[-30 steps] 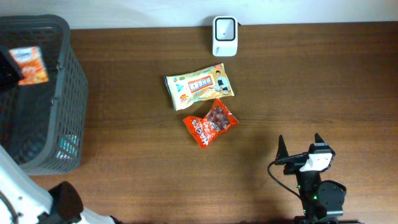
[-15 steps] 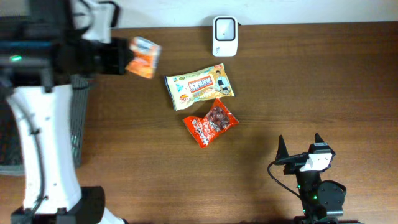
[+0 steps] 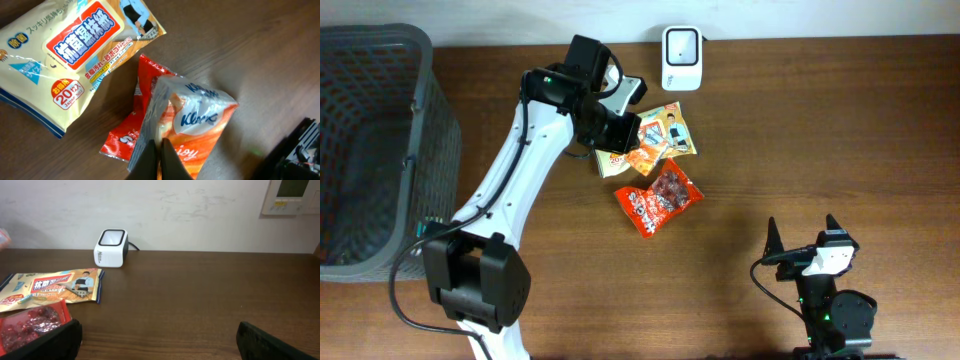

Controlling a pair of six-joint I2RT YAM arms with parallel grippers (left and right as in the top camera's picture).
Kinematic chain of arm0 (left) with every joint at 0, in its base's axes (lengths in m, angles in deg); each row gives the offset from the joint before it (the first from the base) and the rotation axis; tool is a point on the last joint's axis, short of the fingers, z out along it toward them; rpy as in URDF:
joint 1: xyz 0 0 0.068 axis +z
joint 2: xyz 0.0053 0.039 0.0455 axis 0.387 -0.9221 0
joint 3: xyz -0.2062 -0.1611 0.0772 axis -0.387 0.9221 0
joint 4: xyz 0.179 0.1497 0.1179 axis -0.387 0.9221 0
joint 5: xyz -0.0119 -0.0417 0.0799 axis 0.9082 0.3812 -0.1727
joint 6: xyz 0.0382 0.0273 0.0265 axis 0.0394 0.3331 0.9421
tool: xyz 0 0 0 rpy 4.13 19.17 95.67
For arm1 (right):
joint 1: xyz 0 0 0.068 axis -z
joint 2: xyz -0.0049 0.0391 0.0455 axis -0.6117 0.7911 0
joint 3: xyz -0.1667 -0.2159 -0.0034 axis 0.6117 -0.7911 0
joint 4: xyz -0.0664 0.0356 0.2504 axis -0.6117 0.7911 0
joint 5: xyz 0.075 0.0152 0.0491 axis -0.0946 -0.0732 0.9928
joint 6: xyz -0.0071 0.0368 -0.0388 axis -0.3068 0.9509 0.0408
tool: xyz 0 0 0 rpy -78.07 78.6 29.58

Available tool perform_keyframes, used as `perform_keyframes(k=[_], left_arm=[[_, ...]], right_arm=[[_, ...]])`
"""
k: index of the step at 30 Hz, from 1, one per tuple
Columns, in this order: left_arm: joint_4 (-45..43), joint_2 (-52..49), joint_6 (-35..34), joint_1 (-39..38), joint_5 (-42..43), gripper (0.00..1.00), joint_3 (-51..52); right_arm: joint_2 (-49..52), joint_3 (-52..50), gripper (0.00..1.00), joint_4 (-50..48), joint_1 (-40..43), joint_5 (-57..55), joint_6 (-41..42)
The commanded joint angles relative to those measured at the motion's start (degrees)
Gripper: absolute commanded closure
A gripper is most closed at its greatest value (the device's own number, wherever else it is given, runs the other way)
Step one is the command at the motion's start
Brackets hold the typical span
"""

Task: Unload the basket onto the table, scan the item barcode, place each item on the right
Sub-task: 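Carry the tissue pack over and drop it onto the red bag, then withdraw the left gripper back toward the basket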

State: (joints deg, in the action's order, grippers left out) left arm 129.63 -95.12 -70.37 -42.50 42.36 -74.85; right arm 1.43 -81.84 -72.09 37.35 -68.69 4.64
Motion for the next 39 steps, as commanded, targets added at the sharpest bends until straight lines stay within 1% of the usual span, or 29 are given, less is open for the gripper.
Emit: perform_keyframes(k=[1,2,3,6,7,11,14,17,20,22,23,26,27,30,33,39], left_arm=[[-0.26,-0.76,-0.11,0.22,-0.37,0.89,-0.04],[-0.26,-0.76,-0.11,0.22,-0.39,0.86,-0.04],[-0.28,-0.76,-0.11,0.24,-0.39,0.79,-0.04],[-0.28,-0.76,-0.11,0.24,-0.46,0.47,-0.04],[-0.26,-0.76,-0.11,0.39,-0.98,0.43,-0.04],[0.92,-0.68,-0.11,1.42,-1.64,0.38,-1.42],[5.51,-0.63,-0.11,2.84,-2.36,0.34,-6.95],[13.03,-0.59,-0.09,5.01,-6.08,0.31,-15.89],[21.86,-0.59,-0.09,7.21,-12.13,0.25,-27.15],[28.2,-0.59,-0.11,8.79,-19.17,0.21,-36.11],[29.7,-0.59,-0.11,9.18,-21.05,0.19,-38.6],[33.03,-0.35,-1.18,11.78,-24.35,0.18,-44.89],[33.03,0.04,-1.18,12.68,-24.37,0.14,-45.2],[33.03,1.7,-1.29,16.57,-24.37,0.12,-45.22],[33.03,3.82,-5.18,21.4,-26.77,0.11,-45.22],[33.03,7.41,-7.48,31.69,-26.95,0.09,-45.2]], right_arm=[[-0.33,-0.35,0.02,0.26,-0.33,-0.72,-0.15],[-0.33,-0.35,0.02,0.26,-0.33,-0.72,-0.15],[-0.33,-0.35,0.02,0.26,-0.33,-0.72,-0.15],[-0.33,-0.35,0.01,0.26,-0.33,-0.72,-0.13],[-0.33,-0.35,0.02,0.26,-0.33,-0.72,-0.13],[-0.33,-0.35,0.02,0.26,-0.33,-0.72,-0.15],[-0.33,-0.35,0.02,0.26,-0.33,-0.72,-0.15],[-0.33,-0.35,0.02,0.26,-0.33,-0.72,-0.15],[-0.33,-0.35,0.02,0.26,-0.33,-0.72,-0.15],[-0.33,-0.35,0.02,0.26,-0.33,-0.72,-0.15],[-0.33,-0.35,0.02,0.26,-0.33,-0.72,-0.15],[-0.33,-0.35,0.02,0.26,-0.33,-0.72,-0.15],[-0.33,-0.35,0.02,0.26,-0.33,-0.72,-0.15],[-0.33,-0.35,0.01,0.26,-0.33,-0.72,-0.15],[-0.33,-0.35,0.02,0.26,-0.33,-0.72,-0.15],[-0.33,-0.35,0.02,0.26,-0.33,-0.72,-0.15]])
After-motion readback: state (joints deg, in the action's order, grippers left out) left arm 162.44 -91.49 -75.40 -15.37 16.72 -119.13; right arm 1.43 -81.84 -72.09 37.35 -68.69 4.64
